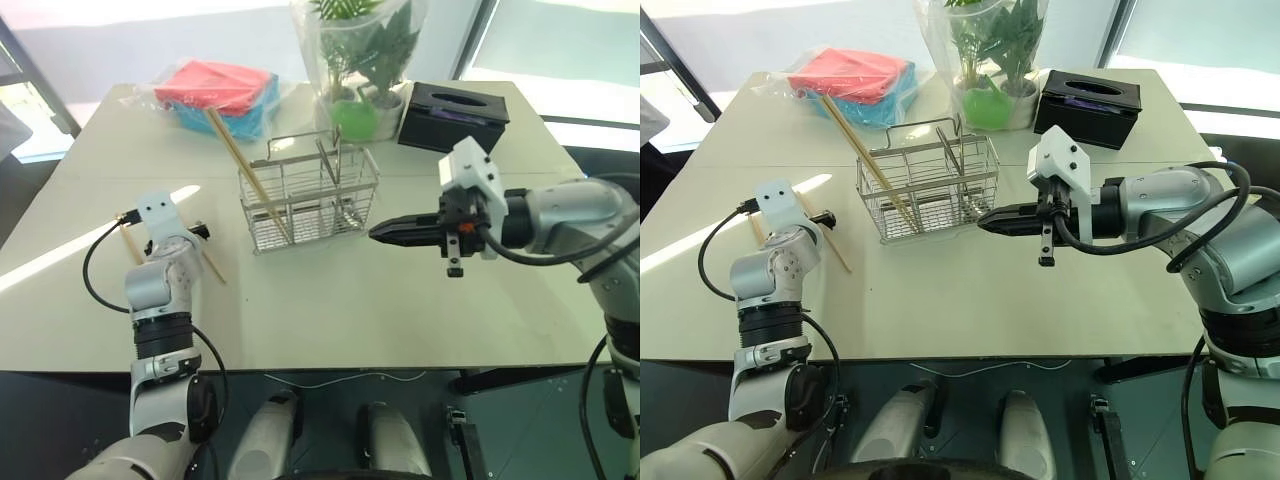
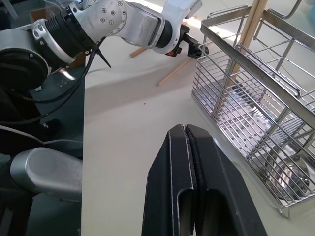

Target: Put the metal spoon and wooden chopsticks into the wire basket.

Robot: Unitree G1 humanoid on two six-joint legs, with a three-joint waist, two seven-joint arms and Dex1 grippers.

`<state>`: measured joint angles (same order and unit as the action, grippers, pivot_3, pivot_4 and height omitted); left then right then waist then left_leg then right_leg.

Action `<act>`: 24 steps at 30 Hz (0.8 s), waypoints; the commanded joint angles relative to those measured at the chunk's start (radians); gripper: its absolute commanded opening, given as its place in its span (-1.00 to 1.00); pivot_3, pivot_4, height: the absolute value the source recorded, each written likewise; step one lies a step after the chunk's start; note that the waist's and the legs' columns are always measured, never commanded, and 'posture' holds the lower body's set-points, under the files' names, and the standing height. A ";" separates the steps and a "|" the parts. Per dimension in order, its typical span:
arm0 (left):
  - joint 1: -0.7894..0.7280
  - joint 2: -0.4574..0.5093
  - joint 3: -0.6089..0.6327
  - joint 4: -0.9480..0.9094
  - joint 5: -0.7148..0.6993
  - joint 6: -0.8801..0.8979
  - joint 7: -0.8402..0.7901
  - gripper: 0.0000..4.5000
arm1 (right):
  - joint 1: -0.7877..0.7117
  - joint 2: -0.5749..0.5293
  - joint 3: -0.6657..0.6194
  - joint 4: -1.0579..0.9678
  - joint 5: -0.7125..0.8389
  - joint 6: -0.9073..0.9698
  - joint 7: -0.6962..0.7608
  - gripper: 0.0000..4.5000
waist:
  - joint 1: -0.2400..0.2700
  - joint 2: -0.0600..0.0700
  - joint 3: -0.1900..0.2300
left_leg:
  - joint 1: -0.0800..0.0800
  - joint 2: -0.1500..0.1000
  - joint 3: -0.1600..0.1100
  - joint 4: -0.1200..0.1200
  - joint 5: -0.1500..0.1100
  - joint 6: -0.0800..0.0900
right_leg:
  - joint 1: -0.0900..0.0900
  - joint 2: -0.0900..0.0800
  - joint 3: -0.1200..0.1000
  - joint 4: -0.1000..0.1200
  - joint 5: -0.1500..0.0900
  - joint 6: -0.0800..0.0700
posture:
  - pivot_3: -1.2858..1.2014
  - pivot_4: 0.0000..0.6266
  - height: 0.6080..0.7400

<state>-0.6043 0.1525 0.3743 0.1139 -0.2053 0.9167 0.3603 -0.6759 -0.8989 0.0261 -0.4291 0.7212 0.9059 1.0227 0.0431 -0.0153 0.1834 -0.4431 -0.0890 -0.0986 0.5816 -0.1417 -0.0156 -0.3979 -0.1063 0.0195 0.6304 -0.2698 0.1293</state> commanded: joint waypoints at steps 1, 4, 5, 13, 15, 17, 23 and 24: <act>0.023 -0.033 -0.010 0.044 -0.008 0.064 -0.022 0.97 | -0.030 -0.023 -0.030 -0.011 0.003 -0.018 0.017 -1.00 | 0.000 0.000 0.000 | 0.000 0.000 0.000 0.000 0.000 0.000 | 0.000 0.000 0.000 0.000 0.000 0.000 | 0.03 -0.52 1.00; 0.038 -0.044 -0.011 0.033 -0.010 0.061 -0.029 0.97 | -0.029 -0.023 -0.033 -0.006 0.000 -0.026 0.019 -1.00 | 0.000 0.000 0.000 | 0.000 0.000 0.000 0.000 0.000 0.000 | 0.000 0.000 0.000 0.000 0.000 0.000 | 0.03 -0.52 1.00; 0.043 -0.048 -0.011 0.029 -0.012 0.055 -0.035 0.97 | -0.028 -0.024 -0.032 -0.005 -0.002 -0.029 0.020 -1.00 | 0.000 0.000 0.000 | 0.000 0.000 0.000 0.000 0.000 0.000 | 0.000 0.000 0.000 0.000 0.000 0.000 | 0.03 -0.52 1.00; 0.070 -0.065 0.004 -0.023 -0.013 0.050 -0.036 -0.40 | -0.022 -0.025 -0.035 -0.006 -0.002 -0.037 0.018 -1.00 | 0.000 0.001 -0.001 | 0.000 0.000 0.000 0.000 0.000 0.000 | 0.000 -0.001 0.000 0.000 0.000 0.000 | 0.03 -0.52 1.00; 0.073 -0.065 0.006 -0.030 -0.011 0.051 -0.036 -0.83 | -0.021 -0.025 -0.036 -0.006 -0.003 -0.039 0.017 -1.00 | 0.000 0.001 -0.001 | 0.000 0.000 0.000 0.000 0.000 0.000 | 0.000 -0.001 0.000 0.000 0.000 0.000 | 0.03 -0.52 1.00; 0.076 -0.064 0.010 -0.035 -0.010 0.053 -0.036 -0.98 | -0.021 -0.024 -0.036 -0.006 -0.002 -0.038 0.015 -1.00 | -0.001 0.001 -0.001 | 0.000 0.000 0.000 0.000 0.000 0.000 | 0.000 -0.001 0.000 0.000 0.000 0.000 | 0.03 -0.52 1.00; 0.085 -0.019 -0.002 -0.044 0.020 -0.023 -0.059 -0.98 | -0.017 -0.015 -0.032 -0.001 -0.010 -0.045 0.006 -1.00 | -0.002 0.001 -0.001 | 0.000 0.000 0.000 0.000 0.000 0.000 | 0.000 -0.001 0.000 0.000 0.000 -0.001 | 0.03 -0.52 1.00; 0.082 0.001 0.003 -0.050 0.022 -0.042 -0.069 -0.98 | -0.017 -0.012 -0.031 0.000 -0.011 -0.046 0.003 -1.00 | -0.002 0.001 -0.001 | 0.000 0.000 0.000 0.000 0.000 0.000 | 0.000 -0.001 0.000 0.000 0.000 -0.001 | 0.03 -0.52 1.00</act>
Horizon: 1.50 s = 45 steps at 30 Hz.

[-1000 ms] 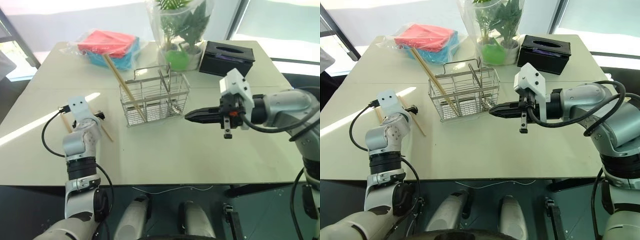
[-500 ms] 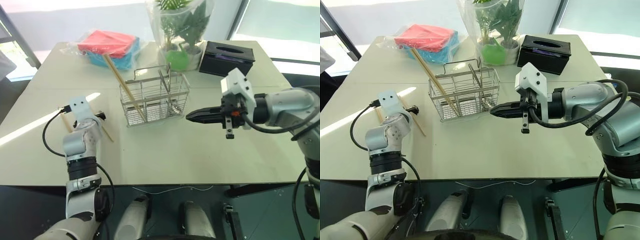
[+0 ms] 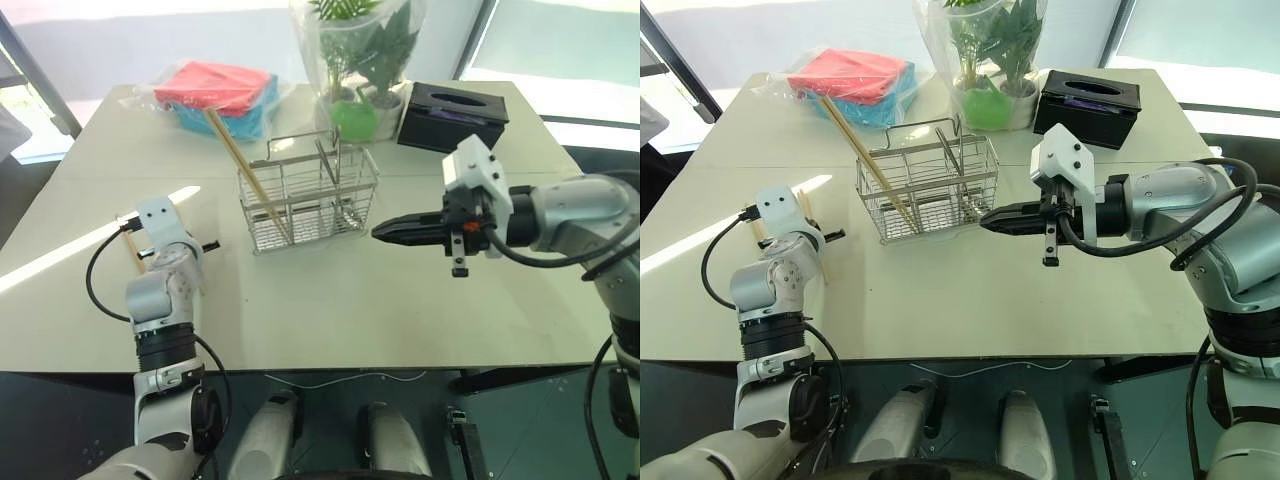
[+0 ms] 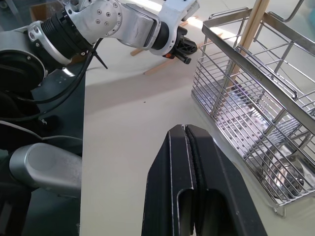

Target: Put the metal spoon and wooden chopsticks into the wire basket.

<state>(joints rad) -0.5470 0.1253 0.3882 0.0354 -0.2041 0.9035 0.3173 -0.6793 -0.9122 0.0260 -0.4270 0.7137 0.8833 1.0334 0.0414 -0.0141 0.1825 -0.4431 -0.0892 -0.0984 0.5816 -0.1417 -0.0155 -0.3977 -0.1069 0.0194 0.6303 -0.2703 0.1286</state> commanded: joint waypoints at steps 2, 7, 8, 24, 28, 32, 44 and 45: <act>-0.009 0.095 0.038 -0.011 -0.047 -0.081 -0.130 -0.98 | -0.011 0.009 -0.030 0.000 -0.007 -0.025 -0.018 -1.00 | -0.002 -0.001 0.001 | 0.000 0.000 0.000 0.000 0.000 0.000 | 0.000 0.000 0.000 0.000 -0.001 -0.002 | 0.03 -0.52 1.00; -0.116 0.309 0.105 -0.029 -0.200 -0.068 -0.389 -0.98 | 0.004 0.026 -0.027 0.002 -0.012 -0.033 -0.042 -1.00 | -0.008 -0.007 0.004 | -0.006 0.003 -0.002 0.000 0.001 -0.001 | -0.008 0.004 0.000 0.001 0.000 -0.003 | 0.03 -0.52 1.00; -0.132 0.362 0.105 -0.021 -0.225 -0.058 -0.449 -0.98 | 0.010 0.030 -0.027 0.002 -0.015 -0.038 -0.046 -1.00 | -0.008 -0.006 0.004 | -0.008 0.002 -0.002 0.000 0.001 -0.002 | -0.010 0.004 0.000 0.001 0.001 0.000 | 0.03 -0.52 1.00; -0.221 0.524 0.290 0.026 -0.757 -0.101 -1.022 -0.98 | 0.077 0.136 -0.007 0.006 -0.057 -0.098 -0.111 -1.00 | -0.032 -0.007 0.004 | -0.008 0.002 -0.004 -0.002 0.001 -0.001 | -0.010 0.003 0.001 0.000 0.000 -0.004 | 0.03 -0.52 1.00; -0.275 0.490 0.307 0.046 -0.847 -0.122 -1.000 -0.98 | 0.093 0.157 -0.010 0.002 -0.065 -0.107 -0.129 -1.00 | -0.033 -0.007 0.004 | -0.007 0.002 -0.004 -0.002 0.003 0.000 | -0.009 0.004 0.001 0.001 0.002 -0.001 | 0.03 -0.52 1.00; -0.302 0.410 0.297 0.033 -0.870 -0.214 -0.965 -0.98 | 0.108 0.174 -0.009 -0.006 -0.068 -0.110 -0.147 -1.00 | -0.032 -0.007 0.004 | -0.006 0.002 -0.004 -0.001 0.003 0.000 | -0.009 0.004 0.001 0.001 0.002 -0.001 | 0.03 -0.52 1.00; -0.253 0.141 0.070 0.057 -0.606 -0.576 -0.915 -0.98 | 0.118 0.221 -0.005 -0.005 -0.078 -0.111 -0.188 -1.00 | -0.032 -0.007 0.004 | -0.005 0.002 -0.003 0.000 0.003 0.001 | -0.006 0.004 0.001 0.001 0.002 -0.001 | 0.03 -0.52 1.00; -0.252 0.134 0.057 0.071 -0.587 -0.600 -0.918 -0.98 | 0.117 0.223 -0.004 -0.004 -0.079 -0.111 -0.189 -1.00 | -0.032 -0.007 0.004 | -0.005 0.002 -0.003 0.000 0.003 0.001 | -0.006 0.004 0.001 0.001 0.002 -0.001 | 0.03 -0.52 1.00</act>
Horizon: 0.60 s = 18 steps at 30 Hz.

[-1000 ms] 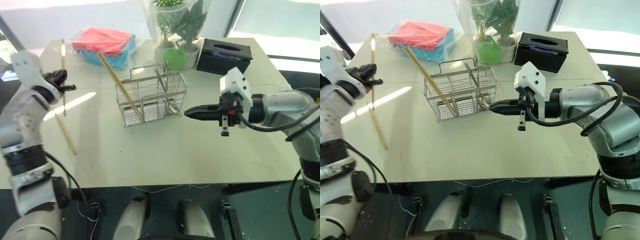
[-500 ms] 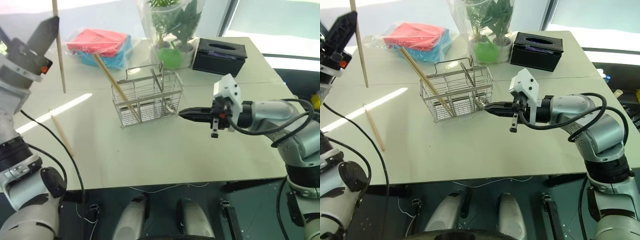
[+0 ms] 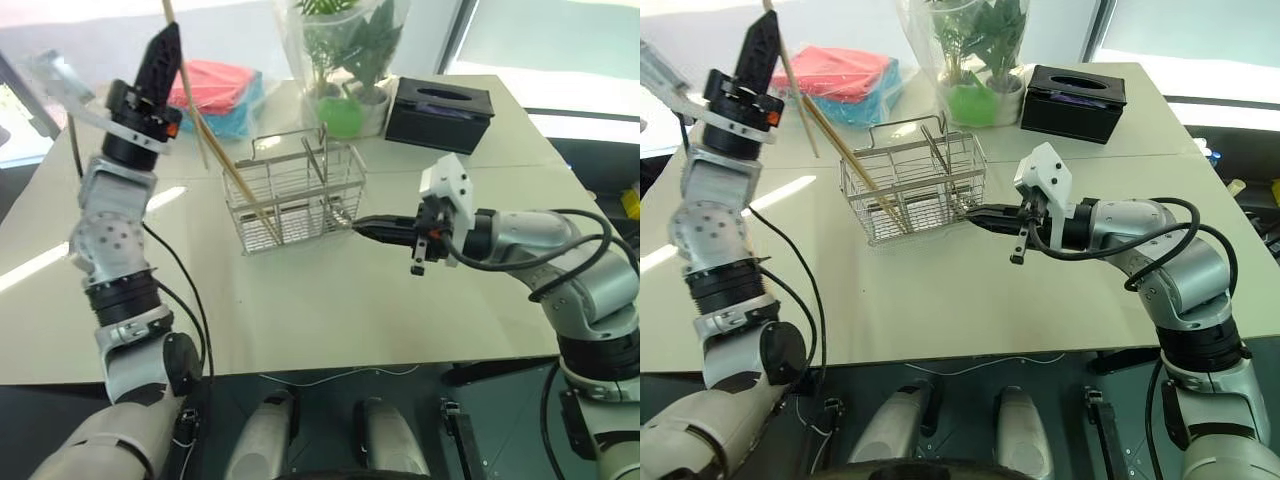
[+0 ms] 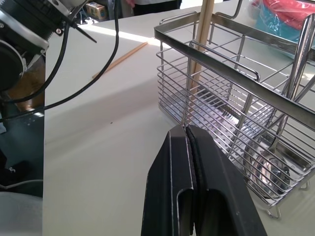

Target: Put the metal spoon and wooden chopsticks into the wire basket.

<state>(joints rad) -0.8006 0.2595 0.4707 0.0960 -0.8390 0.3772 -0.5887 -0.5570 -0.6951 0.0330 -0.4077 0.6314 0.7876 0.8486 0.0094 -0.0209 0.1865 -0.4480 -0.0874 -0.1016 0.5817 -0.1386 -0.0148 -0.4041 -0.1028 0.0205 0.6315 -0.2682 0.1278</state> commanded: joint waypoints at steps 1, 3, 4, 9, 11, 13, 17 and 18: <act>0.005 -0.005 -0.043 0.021 0.069 -0.096 -0.018 -0.98 | -0.005 0.006 -0.012 -0.022 0.004 -0.015 -0.004 -1.00 | 0.000 0.000 0.000 | 0.000 0.000 0.000 0.000 0.000 0.000 | 0.000 0.000 0.000 0.000 0.000 0.000 | 0.03 -0.52 1.00; 0.012 -0.017 -0.066 0.033 0.092 -0.126 -0.021 -0.98 | -0.003 0.004 -0.015 -0.021 0.003 -0.016 -0.001 -1.00 | 0.002 0.000 0.000 | 0.000 0.000 0.000 0.000 0.000 0.000 | 0.000 0.000 0.000 0.000 0.000 0.000 | 0.03 -0.52 1.00; 0.016 -0.024 -0.075 0.034 0.101 -0.137 -0.014 -0.98 | -0.002 0.002 -0.016 -0.020 0.002 -0.017 0.000 -1.00 | 0.002 0.000 0.000 | 0.000 0.000 0.000 0.000 0.000 0.000 | 0.000 0.000 0.000 0.000 0.000 0.000 | 0.03 -0.52 1.00; 0.061 -0.074 -0.132 -0.011 0.150 -0.191 0.013 -0.98 | 0.004 0.007 -0.021 -0.023 0.004 -0.016 -0.007 -1.00 | 0.003 0.000 0.000 | 0.000 0.000 0.000 0.001 0.000 0.000 | 0.001 0.000 0.000 0.000 0.000 0.000 | 0.03 -0.52 1.00; 0.073 -0.087 -0.144 -0.022 0.160 -0.203 0.019 -0.98 | 0.004 0.010 -0.022 -0.024 0.007 -0.015 -0.010 -1.00 | 0.003 0.000 0.000 | 0.000 0.000 0.000 0.001 0.000 0.000 | 0.001 0.000 0.000 0.000 0.000 0.000 | 0.03 -0.52 1.00; 0.081 -0.094 -0.155 -0.028 0.167 -0.214 0.023 -0.98 | 0.003 0.013 -0.022 -0.024 0.008 -0.015 -0.011 -1.00 | 0.003 0.000 0.000 | 0.000 0.000 0.000 0.001 0.000 0.000 | 0.001 0.000 0.000 0.000 0.000 0.000 | 0.03 -0.52 1.00; 0.099 -0.127 -0.183 -0.031 0.215 -0.260 0.060 -0.98 | -0.006 0.017 -0.024 -0.014 0.008 -0.021 -0.010 -1.00 | 0.003 0.000 0.000 | 0.000 0.000 0.000 0.001 0.000 0.000 | 0.001 0.000 0.000 0.000 0.000 0.000 | 0.03 -0.52 1.00; 0.105 -0.132 -0.193 -0.032 0.230 -0.273 0.064 -0.98 | -0.008 0.019 -0.025 -0.012 0.009 -0.022 -0.011 -1.00 | 0.003 0.000 0.000 | 0.000 0.000 0.000 0.001 0.000 0.000 | 0.001 0.000 -0.001 0.000 0.000 0.000 | 0.03 -0.52 1.00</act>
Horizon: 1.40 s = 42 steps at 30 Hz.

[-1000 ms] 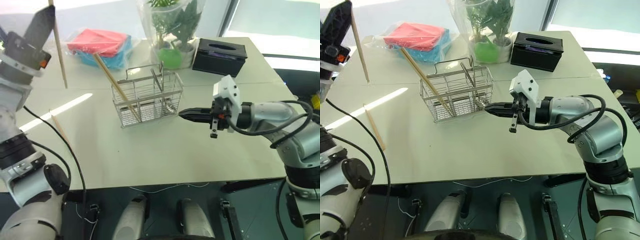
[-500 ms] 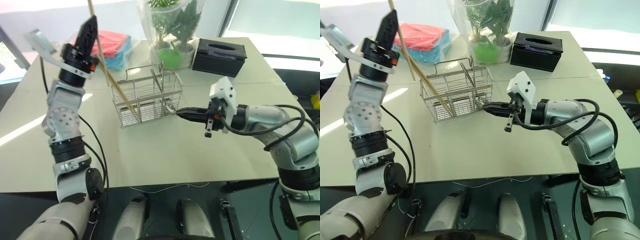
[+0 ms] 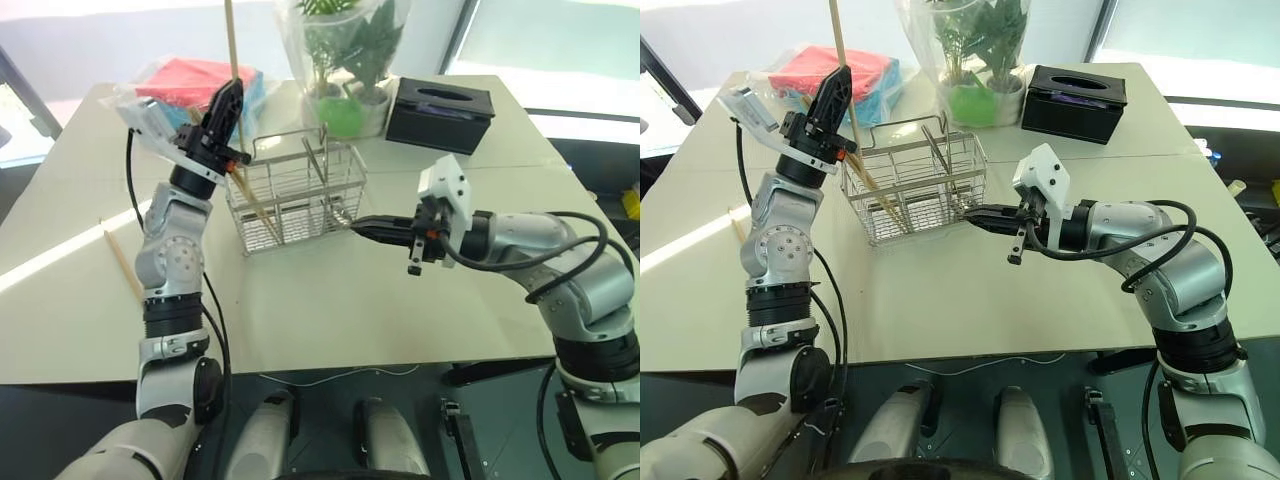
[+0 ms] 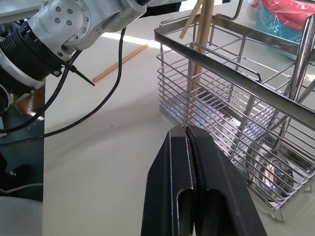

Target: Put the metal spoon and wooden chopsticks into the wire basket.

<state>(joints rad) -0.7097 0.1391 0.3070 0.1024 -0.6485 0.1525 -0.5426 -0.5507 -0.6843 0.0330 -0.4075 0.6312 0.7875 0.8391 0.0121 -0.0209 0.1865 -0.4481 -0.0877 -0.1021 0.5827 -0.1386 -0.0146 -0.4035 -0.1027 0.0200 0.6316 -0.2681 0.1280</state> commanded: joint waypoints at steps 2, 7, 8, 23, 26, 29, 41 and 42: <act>0.024 -0.020 -0.046 -0.039 0.065 -0.069 0.030 -0.98 | -0.019 0.013 -0.027 -0.010 0.011 -0.022 -0.003 -1.00 | 0.000 0.000 0.000 | 0.000 0.000 0.000 0.000 0.000 0.000 | 0.000 0.000 0.000 0.000 0.000 0.000 | 0.03 -0.52 1.00; 0.054 -0.025 -0.086 -0.048 0.118 -0.103 0.046 -0.98 | -0.021 0.018 -0.030 -0.009 0.010 -0.021 -0.006 -1.00 | 0.001 0.000 0.000 | 0.000 0.000 0.000 0.001 0.000 0.000 | 0.000 0.000 0.000 0.000 0.000 0.000 | 0.03 -0.52 1.00; 0.058 -0.024 -0.091 -0.047 0.129 -0.109 0.051 -0.98 | -0.021 0.019 -0.030 -0.010 0.011 -0.020 -0.008 -1.00 | 0.001 0.000 0.000 | 0.000 0.000 0.000 0.001 0.000 0.000 | 0.001 0.000 0.000 0.000 0.000 0.000 | 0.03 -0.52 1.00; 0.080 -0.009 -0.102 -0.031 0.165 -0.142 0.067 0.99 | -0.030 0.017 -0.033 0.000 0.008 -0.023 -0.006 -1.00 | 0.000 0.000 0.000 | 0.000 0.000 0.000 0.001 0.000 0.000 | 0.001 0.000 0.000 0.000 0.000 0.000 | 0.03 -0.52 1.00; 0.085 -0.005 -0.101 -0.038 0.160 -0.137 0.063 0.99 | -0.030 0.015 -0.033 0.002 0.008 -0.024 -0.004 -1.00 | 0.000 0.000 0.000 | 0.001 0.000 0.000 0.001 0.000 0.000 | 0.002 0.000 0.000 0.000 0.000 0.000 | 0.03 -0.52 1.00; 0.085 0.002 -0.100 -0.036 0.170 -0.149 0.069 0.99 | -0.032 0.015 -0.030 0.005 0.006 -0.025 -0.003 -1.00 | 0.000 0.000 0.000 | 0.002 0.000 0.000 0.001 0.000 0.000 | 0.003 0.000 0.000 0.000 0.000 0.000 | 0.03 -0.52 1.00; -0.021 0.238 0.062 -0.178 0.019 0.155 0.249 0.99 | -0.027 -0.013 -0.044 -0.028 0.041 -0.006 0.031 -1.00 | -0.013 0.001 0.000 | 0.002 0.000 -0.003 0.002 0.000 0.000 | 0.002 0.001 -0.002 0.001 0.000 0.001 | 0.03 -0.52 1.00; -0.007 0.274 0.069 -0.187 0.030 0.206 0.281 0.99 | -0.032 -0.024 -0.049 -0.045 0.057 0.006 0.041 -1.00 | -0.014 0.001 0.000 | 0.002 0.000 -0.003 0.001 0.000 0.000 | 0.003 0.001 -0.002 0.001 0.000 0.001 | 0.03 -0.52 1.00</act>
<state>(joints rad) -0.7311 0.3915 0.3627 -0.0508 -0.6162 0.2905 -0.2970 -0.5598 -0.6919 0.0232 -0.3960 0.6527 0.7905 0.8631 -0.0015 -0.0203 0.1862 -0.4452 -0.0877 -0.1050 0.5823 -0.1388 -0.0145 -0.4008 -0.1020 0.0180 0.6325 -0.2679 0.1290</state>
